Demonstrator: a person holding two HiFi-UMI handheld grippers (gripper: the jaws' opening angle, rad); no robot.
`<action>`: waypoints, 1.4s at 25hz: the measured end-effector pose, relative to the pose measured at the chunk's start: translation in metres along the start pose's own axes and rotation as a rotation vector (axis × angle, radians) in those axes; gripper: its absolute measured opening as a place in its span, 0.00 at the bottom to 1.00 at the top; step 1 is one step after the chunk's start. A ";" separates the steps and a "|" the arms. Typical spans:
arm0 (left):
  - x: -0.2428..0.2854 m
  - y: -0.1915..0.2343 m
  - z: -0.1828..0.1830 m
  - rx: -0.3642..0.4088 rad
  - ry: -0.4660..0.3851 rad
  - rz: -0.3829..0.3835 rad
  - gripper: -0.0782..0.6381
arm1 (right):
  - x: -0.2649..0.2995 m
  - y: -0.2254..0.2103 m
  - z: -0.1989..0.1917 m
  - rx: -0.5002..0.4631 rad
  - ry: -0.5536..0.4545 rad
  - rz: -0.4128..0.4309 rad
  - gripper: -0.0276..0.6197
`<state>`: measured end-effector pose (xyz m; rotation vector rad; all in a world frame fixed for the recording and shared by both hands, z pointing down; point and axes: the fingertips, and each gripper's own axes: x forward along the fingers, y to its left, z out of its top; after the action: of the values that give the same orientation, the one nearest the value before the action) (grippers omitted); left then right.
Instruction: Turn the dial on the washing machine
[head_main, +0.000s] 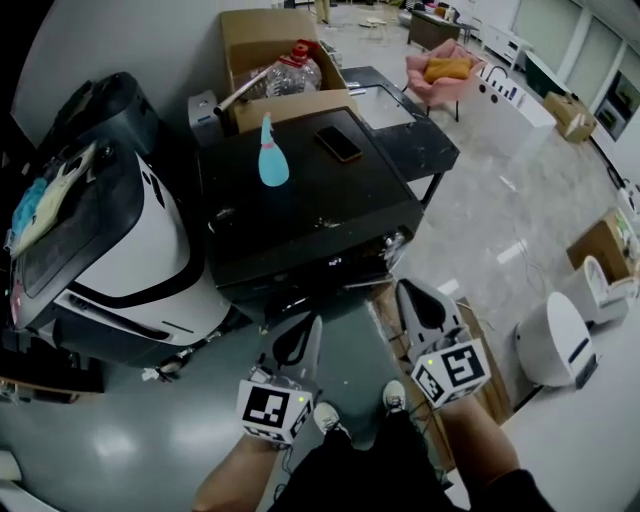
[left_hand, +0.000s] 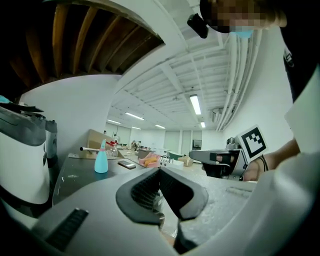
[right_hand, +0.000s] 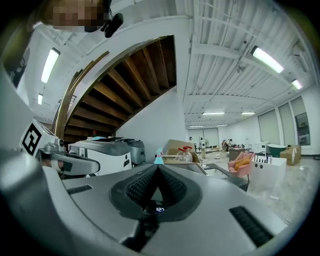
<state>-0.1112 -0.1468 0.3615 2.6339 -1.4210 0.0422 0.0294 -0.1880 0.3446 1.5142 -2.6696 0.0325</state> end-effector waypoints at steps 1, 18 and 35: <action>-0.002 -0.004 0.003 -0.001 -0.005 -0.005 0.12 | -0.007 0.003 0.003 -0.011 0.002 0.001 0.04; -0.052 -0.136 0.001 0.017 0.006 0.064 0.12 | -0.161 0.007 0.016 -0.039 -0.012 0.076 0.04; -0.119 -0.268 -0.019 0.062 0.064 0.114 0.12 | -0.306 -0.001 -0.008 0.041 0.046 0.110 0.04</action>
<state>0.0474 0.0999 0.3377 2.5717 -1.5716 0.1845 0.1874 0.0735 0.3302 1.3577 -2.7295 0.1268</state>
